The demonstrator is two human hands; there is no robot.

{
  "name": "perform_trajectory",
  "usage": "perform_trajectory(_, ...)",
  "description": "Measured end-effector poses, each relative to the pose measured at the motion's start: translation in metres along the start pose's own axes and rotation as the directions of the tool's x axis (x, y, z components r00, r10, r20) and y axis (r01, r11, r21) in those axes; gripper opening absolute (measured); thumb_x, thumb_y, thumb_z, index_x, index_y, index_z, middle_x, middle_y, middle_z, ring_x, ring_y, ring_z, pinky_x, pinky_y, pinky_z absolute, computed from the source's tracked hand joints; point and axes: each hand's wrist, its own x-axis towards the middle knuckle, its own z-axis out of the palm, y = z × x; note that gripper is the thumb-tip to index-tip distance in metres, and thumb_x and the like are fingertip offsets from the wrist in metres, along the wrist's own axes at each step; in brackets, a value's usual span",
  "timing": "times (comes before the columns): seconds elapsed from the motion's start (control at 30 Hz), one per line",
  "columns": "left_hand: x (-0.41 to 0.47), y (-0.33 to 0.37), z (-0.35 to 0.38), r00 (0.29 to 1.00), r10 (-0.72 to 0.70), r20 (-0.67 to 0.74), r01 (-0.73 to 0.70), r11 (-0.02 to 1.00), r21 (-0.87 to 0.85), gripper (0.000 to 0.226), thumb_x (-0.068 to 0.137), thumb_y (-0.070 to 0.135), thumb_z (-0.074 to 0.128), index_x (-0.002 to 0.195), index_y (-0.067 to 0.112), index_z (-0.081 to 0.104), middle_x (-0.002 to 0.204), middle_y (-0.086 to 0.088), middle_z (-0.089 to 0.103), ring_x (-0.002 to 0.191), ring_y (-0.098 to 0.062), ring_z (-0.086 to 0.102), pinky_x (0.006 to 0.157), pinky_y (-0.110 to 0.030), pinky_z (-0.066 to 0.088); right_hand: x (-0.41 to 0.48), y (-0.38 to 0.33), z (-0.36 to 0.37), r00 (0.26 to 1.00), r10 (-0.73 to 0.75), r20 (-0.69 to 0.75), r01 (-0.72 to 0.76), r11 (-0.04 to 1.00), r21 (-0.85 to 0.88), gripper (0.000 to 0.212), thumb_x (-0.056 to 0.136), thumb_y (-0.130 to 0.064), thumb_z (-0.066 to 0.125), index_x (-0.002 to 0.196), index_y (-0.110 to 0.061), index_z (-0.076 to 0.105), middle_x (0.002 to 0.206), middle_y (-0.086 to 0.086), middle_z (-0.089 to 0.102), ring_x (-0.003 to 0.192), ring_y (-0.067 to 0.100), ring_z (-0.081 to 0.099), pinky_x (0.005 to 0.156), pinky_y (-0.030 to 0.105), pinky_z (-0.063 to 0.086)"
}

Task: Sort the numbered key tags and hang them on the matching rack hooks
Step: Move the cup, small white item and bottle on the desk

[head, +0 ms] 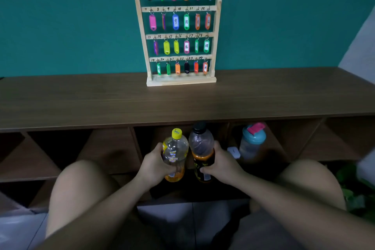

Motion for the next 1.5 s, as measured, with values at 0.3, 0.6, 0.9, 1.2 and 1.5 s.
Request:
perform_trajectory(0.3, 0.034, -0.010, 0.030, 0.998, -0.057, 0.019, 0.058, 0.996, -0.067, 0.066, 0.060, 0.029, 0.099, 0.114, 0.028, 0.062, 0.099, 0.012, 0.075, 0.090, 0.000, 0.070, 0.073, -0.018, 0.055, 0.025, 0.015, 0.021, 0.993, 0.108, -0.053, -0.107, 0.994, 0.024, 0.089, 0.073, -0.029, 0.094, 0.141, -0.019, 0.040, 0.121, -0.001, 0.070, 0.111, 0.018, 0.068, 0.087, 0.027, 0.052)
perform_trajectory(0.6, 0.061, -0.019, 0.048, 0.992, -0.121, 0.045, 0.126, 0.984, -0.129, 0.081, 0.051, 0.036, 0.100, 0.121, 0.038, 0.059, 0.106, 0.013, 0.077, 0.098, -0.005, 0.073, 0.087, -0.033, 0.063, 0.054, 0.012, 0.028, 0.978, 0.196, -0.070, -0.191, 0.979, 0.071, 0.082, 0.080, -0.031, 0.092, 0.142, -0.024, 0.039, 0.130, 0.001, 0.068, 0.115, 0.021, 0.068, 0.086, 0.028, 0.051)
perform_trajectory(0.9, 0.096, -0.011, 0.048, 0.984, -0.178, 0.033, 0.181, 0.977, -0.116, 0.083, 0.052, 0.041, 0.098, 0.126, 0.032, 0.060, 0.105, 0.010, 0.077, 0.098, -0.012, 0.073, 0.093, -0.038, 0.061, 0.081, 0.004, 0.033, 0.947, 0.317, -0.040, -0.312, 0.945, 0.097, 0.096, 0.096, -0.033, 0.078, 0.167, -0.022, 0.013, 0.146, 0.011, 0.060, 0.127, 0.032, 0.064, 0.086, 0.030, 0.048)
perform_trajectory(1.2, 0.098, -0.001, 0.038, 0.986, -0.158, 0.043, 0.157, 0.987, 0.033, 0.076, 0.069, 0.044, 0.097, 0.131, 0.022, 0.059, 0.115, 0.003, 0.076, 0.108, -0.018, 0.071, 0.089, -0.026, 0.055, 0.081, -0.002, 0.030, 0.923, 0.384, 0.032, -0.383, 0.924, -0.011, 0.082, 0.103, -0.044, 0.066, 0.162, -0.008, 0.023, 0.143, 0.016, 0.061, 0.126, 0.034, 0.064, 0.088, 0.036, 0.054)
perform_trajectory(1.5, 0.062, 0.016, -0.014, 1.000, 0.007, 0.004, -0.008, 0.992, 0.126, 0.065, 0.078, 0.047, 0.088, 0.132, 0.024, 0.061, 0.116, 0.010, 0.074, 0.108, -0.008, 0.071, 0.097, -0.028, 0.055, 0.059, -0.031, -0.023, 0.969, 0.229, 0.093, -0.191, 0.933, -0.305, 0.061, 0.098, -0.045, 0.068, 0.145, -0.010, 0.050, 0.135, 0.012, 0.067, 0.123, 0.030, 0.065, 0.088, 0.031, 0.052)
